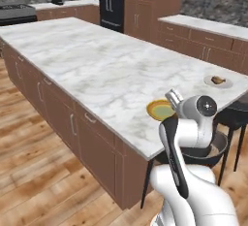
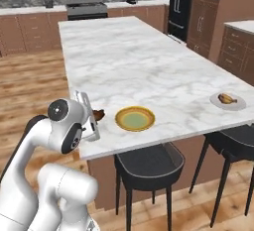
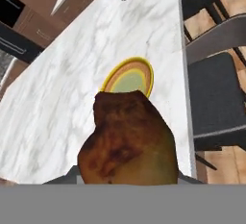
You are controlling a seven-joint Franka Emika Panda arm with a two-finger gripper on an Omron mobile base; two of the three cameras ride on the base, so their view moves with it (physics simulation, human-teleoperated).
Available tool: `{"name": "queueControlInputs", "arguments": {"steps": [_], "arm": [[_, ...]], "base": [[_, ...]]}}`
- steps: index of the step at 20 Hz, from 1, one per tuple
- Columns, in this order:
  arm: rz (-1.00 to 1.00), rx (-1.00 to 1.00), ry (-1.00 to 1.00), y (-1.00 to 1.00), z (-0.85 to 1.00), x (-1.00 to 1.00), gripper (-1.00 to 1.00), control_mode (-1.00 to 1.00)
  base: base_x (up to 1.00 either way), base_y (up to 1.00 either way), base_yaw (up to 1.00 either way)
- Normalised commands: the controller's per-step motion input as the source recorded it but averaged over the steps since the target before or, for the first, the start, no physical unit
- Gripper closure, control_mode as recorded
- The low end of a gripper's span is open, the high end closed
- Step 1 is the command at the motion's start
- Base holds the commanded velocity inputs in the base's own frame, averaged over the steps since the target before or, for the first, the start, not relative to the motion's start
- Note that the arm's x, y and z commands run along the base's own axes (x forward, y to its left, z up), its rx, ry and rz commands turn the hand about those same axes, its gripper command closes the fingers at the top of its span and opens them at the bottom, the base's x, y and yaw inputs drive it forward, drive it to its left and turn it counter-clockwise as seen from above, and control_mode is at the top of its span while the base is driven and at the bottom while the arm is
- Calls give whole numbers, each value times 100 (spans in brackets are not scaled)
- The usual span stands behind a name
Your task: Take the chicken drumsticks from the pan and place one on each plate on the dining counter.
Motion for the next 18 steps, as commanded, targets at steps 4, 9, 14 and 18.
{"name": "queueControlInputs", "arguments": {"steps": [4, 9, 14, 18], "arm": [[0, 0, 0, 0, 0, 0, 100, 100], [41, 11, -9, -52, -25, 24, 100, -100], [20, 11, 2, -44, -15, 92, 100, -100], [5, 7, 28, -24, -14, 100, 100, -100]], "base": [[32, -84, 46], [0, 0, 0], [0, 0, 0], [0, 0, 0]]}}
